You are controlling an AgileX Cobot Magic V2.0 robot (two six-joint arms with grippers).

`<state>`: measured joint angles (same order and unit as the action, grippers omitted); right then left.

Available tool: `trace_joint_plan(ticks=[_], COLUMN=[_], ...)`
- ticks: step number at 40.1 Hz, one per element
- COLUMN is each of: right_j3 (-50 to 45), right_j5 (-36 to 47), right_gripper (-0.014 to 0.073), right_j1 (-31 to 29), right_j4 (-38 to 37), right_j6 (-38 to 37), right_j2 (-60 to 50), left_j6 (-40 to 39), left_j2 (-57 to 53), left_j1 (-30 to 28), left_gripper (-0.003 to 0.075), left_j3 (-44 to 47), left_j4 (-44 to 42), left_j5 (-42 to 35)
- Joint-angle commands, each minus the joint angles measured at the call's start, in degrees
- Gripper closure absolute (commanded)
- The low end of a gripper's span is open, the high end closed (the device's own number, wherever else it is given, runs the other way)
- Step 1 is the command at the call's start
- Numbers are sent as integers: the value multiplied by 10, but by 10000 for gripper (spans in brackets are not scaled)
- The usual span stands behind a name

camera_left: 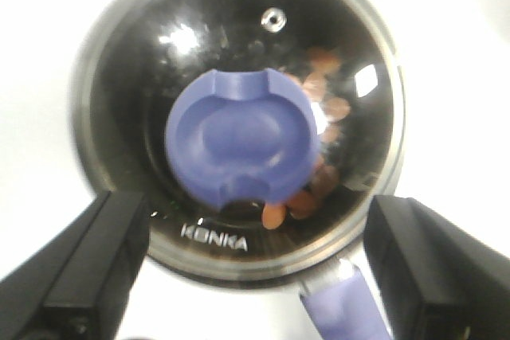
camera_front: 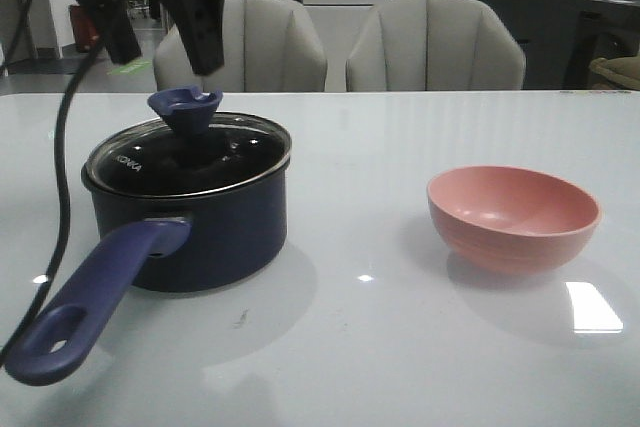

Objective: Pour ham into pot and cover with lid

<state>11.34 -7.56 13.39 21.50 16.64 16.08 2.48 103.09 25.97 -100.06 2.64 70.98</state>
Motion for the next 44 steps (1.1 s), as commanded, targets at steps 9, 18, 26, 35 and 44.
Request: trace_joint_plan(ticks=[9, 18, 26, 35, 44], right_j3=[17, 17, 17, 17, 17], right_j5=[43, 43, 43, 43, 43], right_gripper=[433, 433, 433, 433, 433], right_j1=[1, 1, 1, 1, 1], right_j4=[1, 1, 1, 1, 1], right_j6=[0, 0, 0, 0, 0], right_j2=[4, 4, 4, 4, 4], left_j6=[0, 14, 14, 14, 14], left_j2=[-201, -342, -484, -654, -827], left_j1=[3, 3, 3, 3, 3], left_gripper=[155, 155, 155, 155, 155], left_j3=[70, 191, 343, 509, 653], left_j4=[0, 0, 0, 0, 0], left_j5=[13, -53, -172, -298, -398])
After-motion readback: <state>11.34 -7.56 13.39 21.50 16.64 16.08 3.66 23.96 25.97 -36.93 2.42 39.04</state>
